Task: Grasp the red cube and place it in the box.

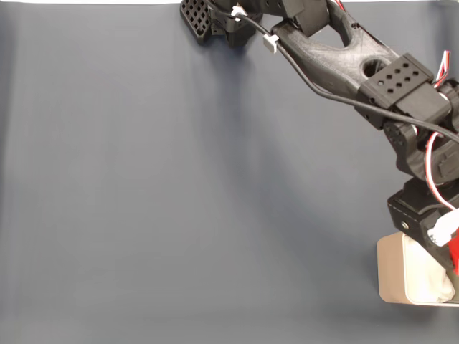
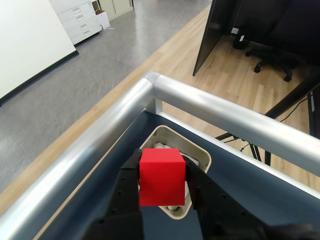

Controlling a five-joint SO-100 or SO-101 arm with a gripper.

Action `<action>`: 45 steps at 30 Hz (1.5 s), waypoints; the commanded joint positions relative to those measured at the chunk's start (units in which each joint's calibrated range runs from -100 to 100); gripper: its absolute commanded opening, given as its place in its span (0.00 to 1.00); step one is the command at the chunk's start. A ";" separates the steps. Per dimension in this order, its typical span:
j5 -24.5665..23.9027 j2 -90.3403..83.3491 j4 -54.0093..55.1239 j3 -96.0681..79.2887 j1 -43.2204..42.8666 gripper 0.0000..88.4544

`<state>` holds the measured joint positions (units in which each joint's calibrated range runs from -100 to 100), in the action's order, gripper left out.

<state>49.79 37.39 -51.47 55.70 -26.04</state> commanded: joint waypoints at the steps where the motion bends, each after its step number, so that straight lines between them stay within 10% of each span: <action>1: 0.29 -0.12 1.80 3.61 1.18 0.03; 45: 0.39 3.86 5.49 4.89 1.89 0.03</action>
<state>49.74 42.16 -47.18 57.96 -23.96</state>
